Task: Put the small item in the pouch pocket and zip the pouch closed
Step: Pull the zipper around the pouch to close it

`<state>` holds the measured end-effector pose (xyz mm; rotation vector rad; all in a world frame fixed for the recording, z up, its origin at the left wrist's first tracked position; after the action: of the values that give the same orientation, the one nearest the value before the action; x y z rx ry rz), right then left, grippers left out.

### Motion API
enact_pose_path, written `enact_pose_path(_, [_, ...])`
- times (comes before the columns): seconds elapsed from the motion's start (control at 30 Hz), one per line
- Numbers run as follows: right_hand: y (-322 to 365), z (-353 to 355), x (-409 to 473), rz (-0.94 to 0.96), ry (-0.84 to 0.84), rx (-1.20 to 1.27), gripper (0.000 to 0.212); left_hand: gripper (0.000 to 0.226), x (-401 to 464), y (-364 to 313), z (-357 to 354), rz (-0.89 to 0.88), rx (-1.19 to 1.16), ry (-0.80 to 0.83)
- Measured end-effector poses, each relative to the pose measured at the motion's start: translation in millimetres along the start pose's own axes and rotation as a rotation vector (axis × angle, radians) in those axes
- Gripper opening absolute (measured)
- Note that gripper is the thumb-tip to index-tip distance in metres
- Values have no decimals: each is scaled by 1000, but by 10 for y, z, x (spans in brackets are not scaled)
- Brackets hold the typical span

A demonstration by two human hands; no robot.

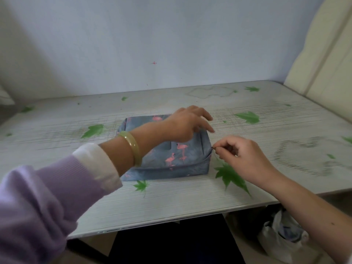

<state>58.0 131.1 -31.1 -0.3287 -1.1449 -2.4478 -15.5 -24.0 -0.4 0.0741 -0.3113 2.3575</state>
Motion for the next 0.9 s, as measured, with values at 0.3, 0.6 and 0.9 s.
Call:
enact_pose_path(0.3, [23, 4, -12, -40, -17, -37, 12, 24, -51, -148, -50, -91, -48, 135])
enact_pose_path(0.6, [99, 11, -67, -35, -43, -19, 13, 23, 33, -104, -27, 55, -143, 219])
enact_pose_path(0.9, [164, 5, -149, -56, -45, 17, 17, 22, 74, -154, 27, 147, -105, 276])
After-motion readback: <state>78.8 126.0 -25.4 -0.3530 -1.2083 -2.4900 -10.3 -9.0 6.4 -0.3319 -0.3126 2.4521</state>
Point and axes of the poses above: each hand's wrist, its own x-axis towards the middle knuckle, its own z-axis out of the back of the hand, y = z × x, the point moved 4 cm from there along x, towards the middle knuckle, and after that the axes turned 1 degree about y, right-handed, at the moved point
